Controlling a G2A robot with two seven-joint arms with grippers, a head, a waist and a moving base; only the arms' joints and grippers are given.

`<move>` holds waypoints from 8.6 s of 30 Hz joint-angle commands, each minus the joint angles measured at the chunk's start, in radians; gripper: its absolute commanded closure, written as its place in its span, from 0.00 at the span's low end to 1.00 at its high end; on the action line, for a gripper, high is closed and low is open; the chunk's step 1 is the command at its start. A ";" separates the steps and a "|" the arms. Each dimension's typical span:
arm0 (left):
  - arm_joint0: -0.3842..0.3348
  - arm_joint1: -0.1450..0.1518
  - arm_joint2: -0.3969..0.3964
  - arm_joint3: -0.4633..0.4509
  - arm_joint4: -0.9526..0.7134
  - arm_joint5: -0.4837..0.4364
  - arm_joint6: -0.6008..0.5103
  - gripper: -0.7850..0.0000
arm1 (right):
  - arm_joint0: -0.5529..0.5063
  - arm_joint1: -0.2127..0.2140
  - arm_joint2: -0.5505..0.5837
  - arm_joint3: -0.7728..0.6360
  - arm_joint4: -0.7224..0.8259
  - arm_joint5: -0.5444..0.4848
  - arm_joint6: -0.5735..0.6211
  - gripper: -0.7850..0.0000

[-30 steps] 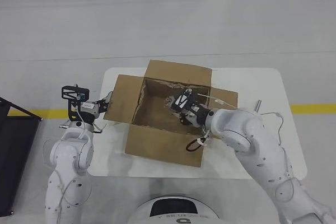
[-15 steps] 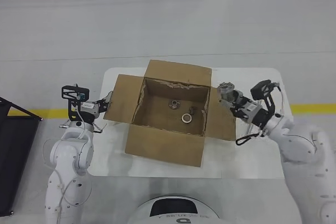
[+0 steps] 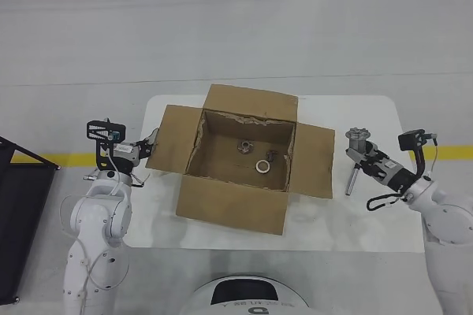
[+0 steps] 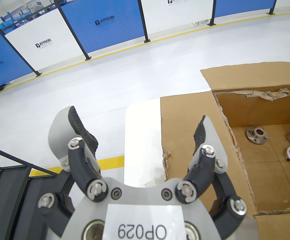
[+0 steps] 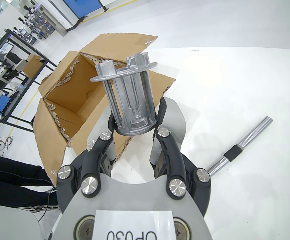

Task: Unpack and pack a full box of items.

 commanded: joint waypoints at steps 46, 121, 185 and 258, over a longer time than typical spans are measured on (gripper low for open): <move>0.000 0.000 0.000 0.000 0.000 0.000 0.000 0.00 | 0.342 0.056 -0.152 0.489 -0.488 0.331 0.397 0.56; 0.000 0.000 0.000 0.000 0.000 0.000 0.000 0.00 | 0.534 0.092 -0.250 0.644 -0.363 0.354 0.414 0.00; 0.000 0.000 0.000 0.000 0.000 0.000 0.000 0.00 | 0.747 0.106 -0.386 0.959 -0.411 0.387 0.286 0.00; 0.000 0.000 0.000 0.000 0.000 0.000 0.000 0.00 | 1.114 -0.191 -1.408 0.782 -0.331 0.293 0.319 0.27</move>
